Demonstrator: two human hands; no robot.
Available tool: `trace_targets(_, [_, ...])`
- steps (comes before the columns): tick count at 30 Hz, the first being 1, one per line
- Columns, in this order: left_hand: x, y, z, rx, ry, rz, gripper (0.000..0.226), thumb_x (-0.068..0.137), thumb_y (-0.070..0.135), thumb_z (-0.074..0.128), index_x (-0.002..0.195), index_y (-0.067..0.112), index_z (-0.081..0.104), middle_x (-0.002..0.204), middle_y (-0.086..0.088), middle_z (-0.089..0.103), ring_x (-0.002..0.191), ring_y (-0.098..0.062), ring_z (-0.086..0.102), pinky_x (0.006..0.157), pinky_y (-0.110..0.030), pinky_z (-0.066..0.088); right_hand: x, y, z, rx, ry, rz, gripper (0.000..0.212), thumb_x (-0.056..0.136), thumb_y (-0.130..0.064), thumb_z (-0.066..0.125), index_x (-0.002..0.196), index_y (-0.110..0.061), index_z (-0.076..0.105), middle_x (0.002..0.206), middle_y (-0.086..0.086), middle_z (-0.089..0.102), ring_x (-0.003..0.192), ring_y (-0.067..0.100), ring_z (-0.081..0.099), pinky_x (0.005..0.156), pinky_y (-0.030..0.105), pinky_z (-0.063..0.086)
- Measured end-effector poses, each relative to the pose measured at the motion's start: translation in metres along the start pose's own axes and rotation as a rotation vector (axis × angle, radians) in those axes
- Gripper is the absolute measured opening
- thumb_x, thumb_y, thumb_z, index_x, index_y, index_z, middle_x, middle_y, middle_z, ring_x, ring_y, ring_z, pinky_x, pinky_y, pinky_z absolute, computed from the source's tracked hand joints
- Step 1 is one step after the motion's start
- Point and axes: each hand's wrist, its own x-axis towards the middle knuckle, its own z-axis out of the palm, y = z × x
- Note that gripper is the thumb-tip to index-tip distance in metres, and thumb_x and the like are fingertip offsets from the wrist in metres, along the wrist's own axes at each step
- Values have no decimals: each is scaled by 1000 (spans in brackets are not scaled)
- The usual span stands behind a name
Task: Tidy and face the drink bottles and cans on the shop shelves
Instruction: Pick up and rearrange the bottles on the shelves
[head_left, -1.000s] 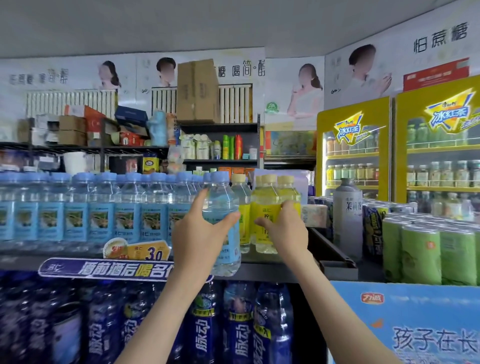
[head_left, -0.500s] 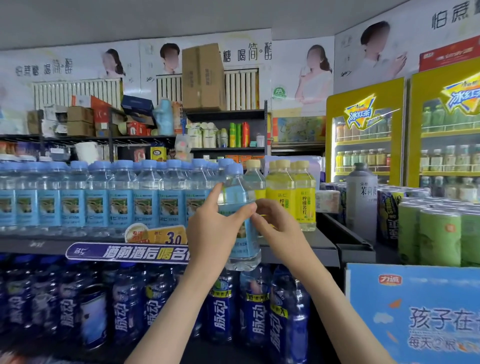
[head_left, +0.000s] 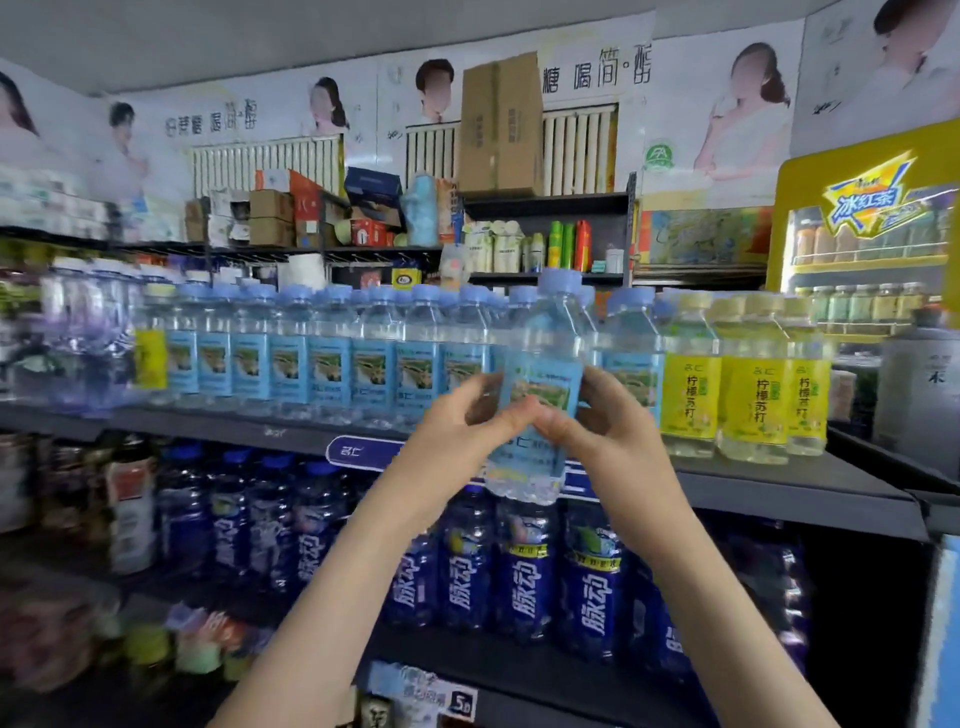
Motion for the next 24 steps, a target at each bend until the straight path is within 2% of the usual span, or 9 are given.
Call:
trace_targets(3, [-14,-20,-73,9,-1,-40,39,76,40,63,113,28,61,108,13,68,102,-3,62,85,-22,48,4,5,73,42,-81,26,33,88,-14,63,115,-30,54,103,-18,67,95,-3,63,72,13,50])
trace_targets(5, [-27,-36,-124,36,57,-43,28,82,30,66,110,28,64,105,12,70,101,-5,63,89,-27,49,5,11,127,32,-120,48,32,90,-16,61,115,-33,54,107,-20,66,99,-4,62,79,16,51])
trace_targets(8, [-46,-64,-196,70,208,-16,29,82,26,70,110,28,65,105,12,70,102,-7,64,89,-30,50,6,18,214,12,-55,113,41,84,-44,59,122,-32,53,119,-15,60,108,3,57,93,26,47])
trace_targets(11, [-63,-83,-254,160,338,-10,55,71,46,73,122,28,60,113,14,67,105,-2,62,89,-29,51,8,18,290,-93,2,112,21,80,-47,65,88,-35,51,86,-10,59,76,-1,56,64,11,42])
trace_targets(13, [-69,-93,-287,192,405,-9,53,77,36,73,127,26,57,114,16,66,103,2,61,90,-30,52,15,15,331,-156,-10,113,32,77,-46,70,92,-28,48,84,-14,56,69,-5,53,57,9,40])
trace_targets(15, [-71,-103,-313,253,450,18,46,83,24,70,126,30,56,107,22,65,97,8,61,88,-29,53,26,16,364,-181,-18,133,44,73,-49,72,99,-25,46,91,-14,59,75,-3,56,59,12,44])
trace_targets(17, [-69,-112,-337,288,481,49,48,81,20,71,122,38,55,99,29,63,94,10,60,85,-26,53,37,18,392,-199,11,150,49,71,-49,74,102,-22,47,96,-10,62,84,8,61,70,28,52])
trace_targets(20, [-59,-124,-378,277,405,90,56,79,22,73,131,29,52,115,20,62,106,3,59,91,-26,50,53,24,423,-207,75,104,46,72,-43,75,104,-21,50,96,-11,63,87,8,62,72,30,52])
trace_targets(24, [-28,-136,-432,213,245,78,45,89,20,61,131,29,48,126,14,57,111,6,54,89,-9,44,81,41,443,-196,162,68,41,73,-43,76,102,-24,55,89,-15,63,73,-6,58,58,11,44])
